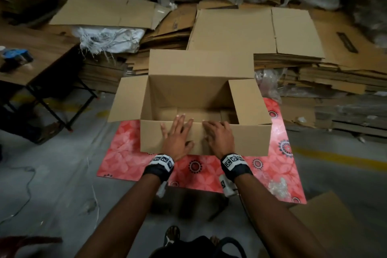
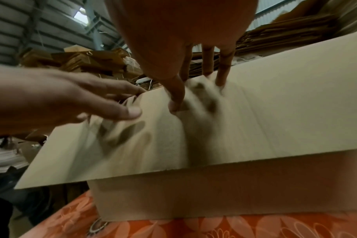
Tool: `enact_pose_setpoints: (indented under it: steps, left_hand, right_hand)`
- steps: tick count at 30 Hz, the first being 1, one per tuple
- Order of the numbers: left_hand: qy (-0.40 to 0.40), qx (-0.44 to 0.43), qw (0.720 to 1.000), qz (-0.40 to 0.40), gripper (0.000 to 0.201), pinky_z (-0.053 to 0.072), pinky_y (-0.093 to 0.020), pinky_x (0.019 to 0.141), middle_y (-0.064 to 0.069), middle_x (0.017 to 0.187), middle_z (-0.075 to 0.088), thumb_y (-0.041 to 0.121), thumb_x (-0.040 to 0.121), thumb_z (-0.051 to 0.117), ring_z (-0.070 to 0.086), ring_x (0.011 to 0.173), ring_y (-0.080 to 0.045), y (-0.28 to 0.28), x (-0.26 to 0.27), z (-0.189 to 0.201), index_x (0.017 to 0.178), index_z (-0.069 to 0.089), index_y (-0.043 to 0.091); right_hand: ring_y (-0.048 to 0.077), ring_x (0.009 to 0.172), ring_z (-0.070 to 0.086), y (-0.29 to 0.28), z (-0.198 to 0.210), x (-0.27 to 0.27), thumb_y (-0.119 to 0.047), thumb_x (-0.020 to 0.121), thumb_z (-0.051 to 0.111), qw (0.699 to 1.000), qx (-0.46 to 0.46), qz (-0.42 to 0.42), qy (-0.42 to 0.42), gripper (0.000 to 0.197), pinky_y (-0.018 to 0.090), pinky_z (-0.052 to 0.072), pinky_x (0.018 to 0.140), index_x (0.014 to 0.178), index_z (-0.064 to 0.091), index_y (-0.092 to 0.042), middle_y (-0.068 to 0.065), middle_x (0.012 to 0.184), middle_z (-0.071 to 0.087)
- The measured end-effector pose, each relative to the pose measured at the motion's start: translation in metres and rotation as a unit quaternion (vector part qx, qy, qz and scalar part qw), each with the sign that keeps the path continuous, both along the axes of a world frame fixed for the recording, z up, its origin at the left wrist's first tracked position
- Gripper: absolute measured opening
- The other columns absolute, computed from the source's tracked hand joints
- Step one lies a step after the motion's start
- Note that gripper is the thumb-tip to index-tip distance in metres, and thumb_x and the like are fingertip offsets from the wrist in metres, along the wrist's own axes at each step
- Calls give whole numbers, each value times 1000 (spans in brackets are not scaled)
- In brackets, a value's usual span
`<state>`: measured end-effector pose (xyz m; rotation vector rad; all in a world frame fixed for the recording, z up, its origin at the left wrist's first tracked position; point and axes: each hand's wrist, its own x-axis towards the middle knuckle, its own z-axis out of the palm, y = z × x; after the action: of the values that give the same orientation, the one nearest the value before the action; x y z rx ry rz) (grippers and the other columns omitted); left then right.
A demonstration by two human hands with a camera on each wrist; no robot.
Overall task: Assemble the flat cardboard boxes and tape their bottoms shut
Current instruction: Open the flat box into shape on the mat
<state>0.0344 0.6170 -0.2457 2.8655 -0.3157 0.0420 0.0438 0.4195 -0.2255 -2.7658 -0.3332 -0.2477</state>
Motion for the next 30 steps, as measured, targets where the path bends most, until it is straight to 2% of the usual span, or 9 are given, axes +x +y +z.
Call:
enact_pose_setpoints:
  steps: [5,10,14,17,19,23,26,28,30]
  left_hand:
    - [3,26,1000,-15,93,8,-73,117,7,172,0,60,87,62,-2,158,-19,44,26,7,162,12,41]
    - [31,76,992,94,95,11,-65,121,-3,171,9,45,81,66,5,158,-27,27,43,30,162,18,29]
    - [38,62,997,-11,83,15,-62,121,-3,169,18,32,85,58,11,157,-21,-31,37,43,160,25,24]
    - [63,32,997,-44,73,8,-72,118,2,170,15,43,93,47,8,157,-23,-63,34,41,161,22,29]
    - [68,26,997,-33,72,3,-76,115,2,171,13,53,95,43,6,157,-26,-70,36,38,161,22,32]
    - [61,30,997,-33,78,3,-78,114,3,171,12,60,92,46,5,157,-26,-69,39,31,161,18,35]
    - [57,25,998,-32,80,3,-78,114,1,170,14,59,92,47,7,157,-27,-70,37,31,162,18,33]
    - [51,25,998,-24,79,6,-78,114,0,169,18,58,91,48,11,156,-29,-73,36,32,161,20,32]
    - [42,24,999,-16,78,7,-79,113,-1,167,22,56,89,48,14,154,-30,-75,36,32,159,24,32]
  right_hand:
    - [25,119,55,7,20,4,-32,82,70,998,-1,53,28,57,41,45,97,138,60,-30,-7,137,64]
    - [28,133,46,-19,28,22,-47,98,51,996,-81,-6,45,41,48,34,102,131,60,-26,4,134,63]
    - [30,125,49,-39,29,27,-53,103,38,991,-126,-12,43,40,48,35,96,115,61,-23,6,122,67]
    - [28,123,50,-42,37,25,-49,102,42,990,-140,-10,10,33,47,36,94,110,62,-25,2,118,69]
    - [28,129,47,-46,45,24,-41,98,50,991,-134,-16,-5,31,47,37,97,121,62,-24,1,125,67]
    - [34,139,42,-65,68,19,-23,81,59,989,-101,-56,-89,53,51,36,108,135,57,-18,5,135,61]
    - [42,146,27,-92,81,12,-24,78,61,967,-89,-189,-147,55,59,17,123,132,59,-15,8,146,53]
    - [44,154,6,-109,77,6,-31,79,62,950,-100,-268,-128,50,58,-5,124,127,60,-15,10,155,43]
    - [44,155,-3,-121,61,3,-41,82,61,945,-96,-303,-73,50,60,-9,122,124,61,-12,12,157,40]
